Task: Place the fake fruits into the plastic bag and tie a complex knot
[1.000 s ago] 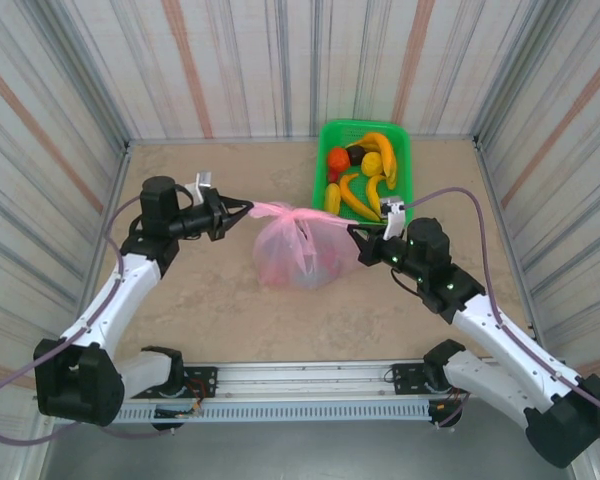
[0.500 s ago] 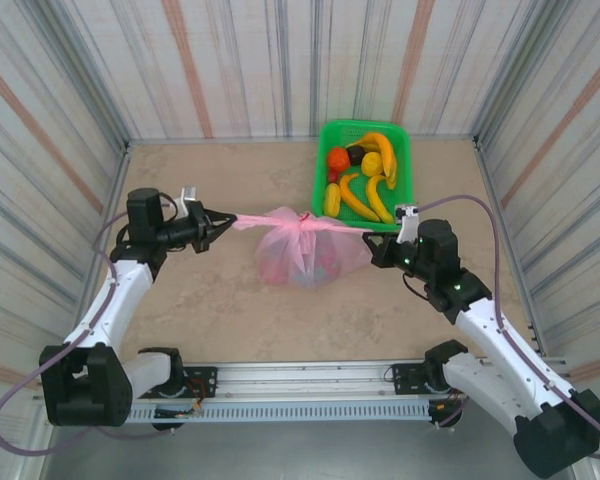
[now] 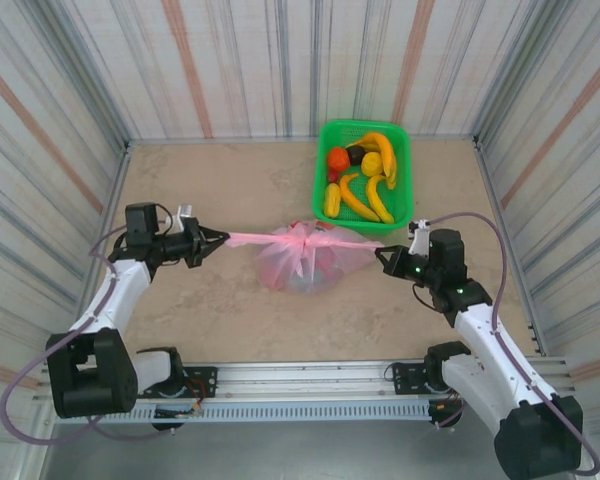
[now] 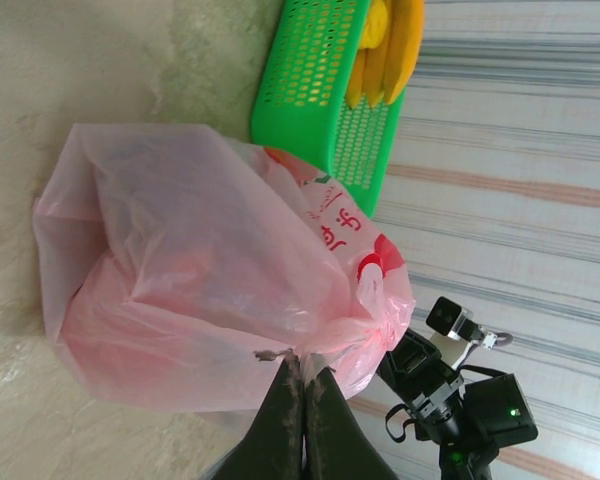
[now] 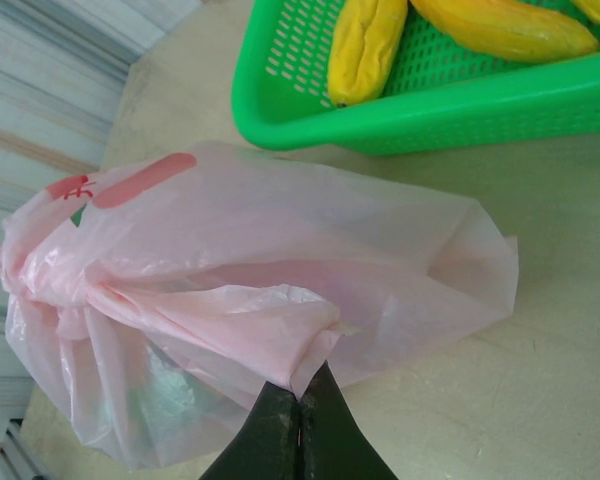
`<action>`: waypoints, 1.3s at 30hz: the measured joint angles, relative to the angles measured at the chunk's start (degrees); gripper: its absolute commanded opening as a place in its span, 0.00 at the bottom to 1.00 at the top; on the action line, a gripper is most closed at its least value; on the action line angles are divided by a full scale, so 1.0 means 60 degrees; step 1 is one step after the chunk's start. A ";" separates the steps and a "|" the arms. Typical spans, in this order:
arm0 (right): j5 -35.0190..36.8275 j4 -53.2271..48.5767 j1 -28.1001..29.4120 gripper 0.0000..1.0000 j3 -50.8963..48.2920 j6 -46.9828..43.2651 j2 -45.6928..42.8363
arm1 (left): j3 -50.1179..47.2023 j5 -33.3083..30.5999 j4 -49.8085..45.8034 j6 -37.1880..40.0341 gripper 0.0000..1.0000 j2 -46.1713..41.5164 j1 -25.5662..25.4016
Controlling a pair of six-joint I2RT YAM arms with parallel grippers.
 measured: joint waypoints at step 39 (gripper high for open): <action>-0.0393 0.0040 -0.1045 0.26 -0.0186 0.0047 0.0240 | -0.0310 -0.1574 0.0321 -0.0058 0.37 0.0120 0.0120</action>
